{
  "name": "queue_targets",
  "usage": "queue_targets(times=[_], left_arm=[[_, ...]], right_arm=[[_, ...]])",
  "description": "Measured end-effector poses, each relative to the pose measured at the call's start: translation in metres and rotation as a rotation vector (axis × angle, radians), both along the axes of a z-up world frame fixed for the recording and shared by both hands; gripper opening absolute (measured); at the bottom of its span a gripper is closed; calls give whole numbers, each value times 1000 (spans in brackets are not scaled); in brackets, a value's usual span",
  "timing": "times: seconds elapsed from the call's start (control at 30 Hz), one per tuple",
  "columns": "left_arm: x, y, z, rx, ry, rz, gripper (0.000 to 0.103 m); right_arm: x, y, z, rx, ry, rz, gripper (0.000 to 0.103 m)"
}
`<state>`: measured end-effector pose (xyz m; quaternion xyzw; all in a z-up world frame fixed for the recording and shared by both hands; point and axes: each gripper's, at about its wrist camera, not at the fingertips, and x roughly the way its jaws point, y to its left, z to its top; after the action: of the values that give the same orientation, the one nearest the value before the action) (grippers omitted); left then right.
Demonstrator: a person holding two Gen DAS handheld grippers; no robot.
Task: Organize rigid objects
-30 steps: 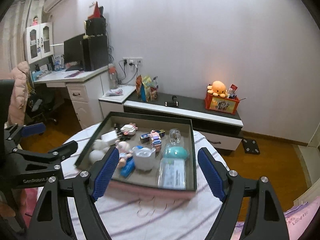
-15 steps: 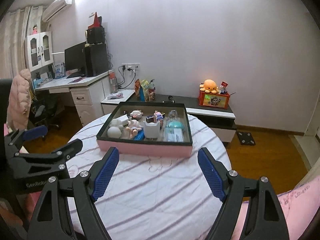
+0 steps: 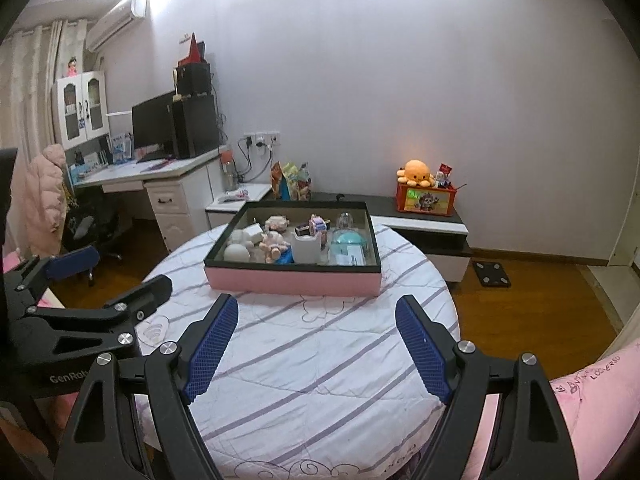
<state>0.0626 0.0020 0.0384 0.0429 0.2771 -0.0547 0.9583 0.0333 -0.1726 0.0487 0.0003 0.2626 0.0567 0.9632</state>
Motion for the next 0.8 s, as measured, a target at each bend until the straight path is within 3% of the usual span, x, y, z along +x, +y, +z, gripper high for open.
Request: queue_targets(times=[0.27,0.4,0.67,0.8], left_arm=[[-16,5,20,-8,-102,19,103],[-28,9,32,-28,-190,23,103],[-48,17,43,-46,-376,64,103],[-53,17,40,-58,-440,62,103]], right_arm=[[-21,1,17,5,-121,2,89],[-33,0,28,21,-212,2,89],[-58,5,36,-26,-431,-67,89],[-61,12,32,-73,-479,-115,89]])
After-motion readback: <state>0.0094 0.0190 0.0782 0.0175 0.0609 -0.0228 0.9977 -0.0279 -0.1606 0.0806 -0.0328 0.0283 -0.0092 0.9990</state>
